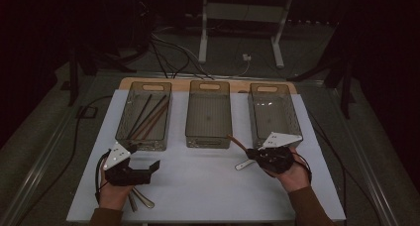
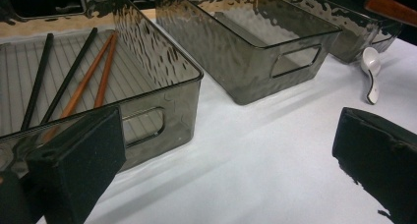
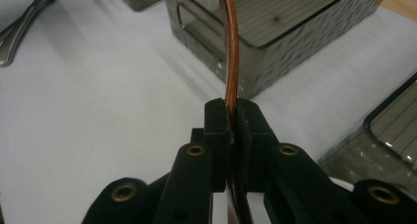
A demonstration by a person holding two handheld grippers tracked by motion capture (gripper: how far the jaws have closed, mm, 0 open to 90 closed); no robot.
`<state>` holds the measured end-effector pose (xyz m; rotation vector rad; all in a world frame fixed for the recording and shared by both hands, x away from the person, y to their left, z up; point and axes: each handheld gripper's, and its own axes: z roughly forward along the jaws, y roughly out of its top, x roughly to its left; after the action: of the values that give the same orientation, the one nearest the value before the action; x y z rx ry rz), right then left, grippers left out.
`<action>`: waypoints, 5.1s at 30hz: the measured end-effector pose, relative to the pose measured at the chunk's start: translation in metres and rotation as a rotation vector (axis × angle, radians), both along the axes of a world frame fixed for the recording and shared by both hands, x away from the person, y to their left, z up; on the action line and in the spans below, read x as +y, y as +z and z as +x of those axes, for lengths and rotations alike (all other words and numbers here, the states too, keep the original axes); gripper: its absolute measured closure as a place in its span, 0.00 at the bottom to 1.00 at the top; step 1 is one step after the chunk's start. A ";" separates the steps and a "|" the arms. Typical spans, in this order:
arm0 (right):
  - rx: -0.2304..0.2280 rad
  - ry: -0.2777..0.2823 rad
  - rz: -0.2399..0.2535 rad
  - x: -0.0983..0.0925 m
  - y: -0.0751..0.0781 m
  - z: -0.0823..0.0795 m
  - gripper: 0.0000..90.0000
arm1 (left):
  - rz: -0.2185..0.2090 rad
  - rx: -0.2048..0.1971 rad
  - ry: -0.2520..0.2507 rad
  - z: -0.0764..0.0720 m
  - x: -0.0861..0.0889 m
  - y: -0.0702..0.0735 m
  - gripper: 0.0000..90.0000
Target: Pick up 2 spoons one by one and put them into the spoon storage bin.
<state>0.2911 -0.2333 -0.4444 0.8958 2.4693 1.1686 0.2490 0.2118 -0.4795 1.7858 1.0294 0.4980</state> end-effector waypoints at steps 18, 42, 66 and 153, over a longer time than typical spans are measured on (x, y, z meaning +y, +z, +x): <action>-0.026 -0.065 0.038 0.018 0.014 0.024 0.95 | 0.002 -0.002 -0.002 0.000 -0.001 -0.001 0.01; -0.034 -0.153 0.127 0.041 0.032 0.064 0.95 | 0.011 -0.029 0.023 -0.003 0.003 0.002 0.01; 0.016 -0.217 0.220 0.059 0.023 0.095 0.94 | 0.025 -0.063 0.045 -0.004 0.007 0.004 0.01; 0.082 -0.208 0.166 0.077 0.015 0.106 0.00 | 0.038 -0.069 0.070 -0.007 0.007 0.003 0.01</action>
<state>0.3975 -0.1564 -0.4292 1.2364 2.2976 1.2997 0.2422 0.2189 -0.4766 1.7581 1.0437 0.6213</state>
